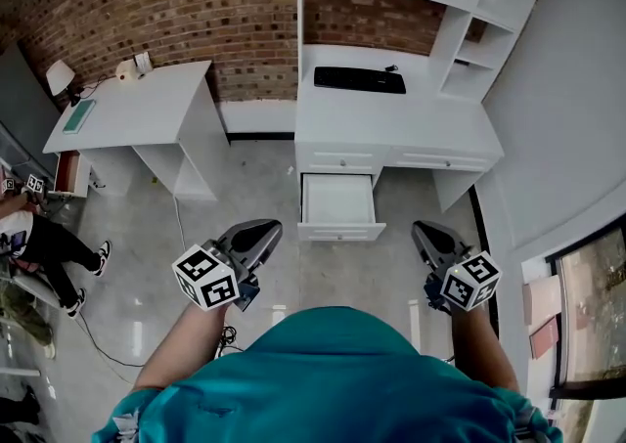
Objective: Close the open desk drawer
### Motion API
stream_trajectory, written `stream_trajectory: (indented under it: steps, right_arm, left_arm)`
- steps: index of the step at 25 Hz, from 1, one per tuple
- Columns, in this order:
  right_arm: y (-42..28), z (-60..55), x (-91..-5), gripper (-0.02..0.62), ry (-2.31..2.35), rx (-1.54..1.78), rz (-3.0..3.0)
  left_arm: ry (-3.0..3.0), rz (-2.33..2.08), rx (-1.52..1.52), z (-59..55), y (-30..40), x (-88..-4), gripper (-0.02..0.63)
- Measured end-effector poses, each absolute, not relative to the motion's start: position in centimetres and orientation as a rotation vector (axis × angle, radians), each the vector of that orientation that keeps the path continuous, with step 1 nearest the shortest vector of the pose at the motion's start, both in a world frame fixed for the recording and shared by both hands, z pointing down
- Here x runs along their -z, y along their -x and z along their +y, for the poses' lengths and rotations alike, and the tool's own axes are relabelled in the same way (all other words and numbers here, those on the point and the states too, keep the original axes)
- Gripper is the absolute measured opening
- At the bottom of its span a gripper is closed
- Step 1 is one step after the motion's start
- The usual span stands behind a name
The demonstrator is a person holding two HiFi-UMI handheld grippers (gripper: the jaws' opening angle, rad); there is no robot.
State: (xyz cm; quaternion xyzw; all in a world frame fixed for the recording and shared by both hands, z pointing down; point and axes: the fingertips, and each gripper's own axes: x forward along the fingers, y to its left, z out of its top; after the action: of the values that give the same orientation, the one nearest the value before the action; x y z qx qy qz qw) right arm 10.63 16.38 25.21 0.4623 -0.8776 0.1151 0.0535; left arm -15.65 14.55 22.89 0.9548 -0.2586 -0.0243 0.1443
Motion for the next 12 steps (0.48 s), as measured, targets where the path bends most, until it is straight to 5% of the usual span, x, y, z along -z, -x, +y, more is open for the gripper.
stream_trajectory:
  steps: [12]
  right_arm:
    - [-17.4, 6.7, -28.2, 0.021, -1.251, -0.425, -2.749]
  left_arm:
    - [-2.681, -0.889, -0.008, 7.5, 9.1, -25.3, 0.015]
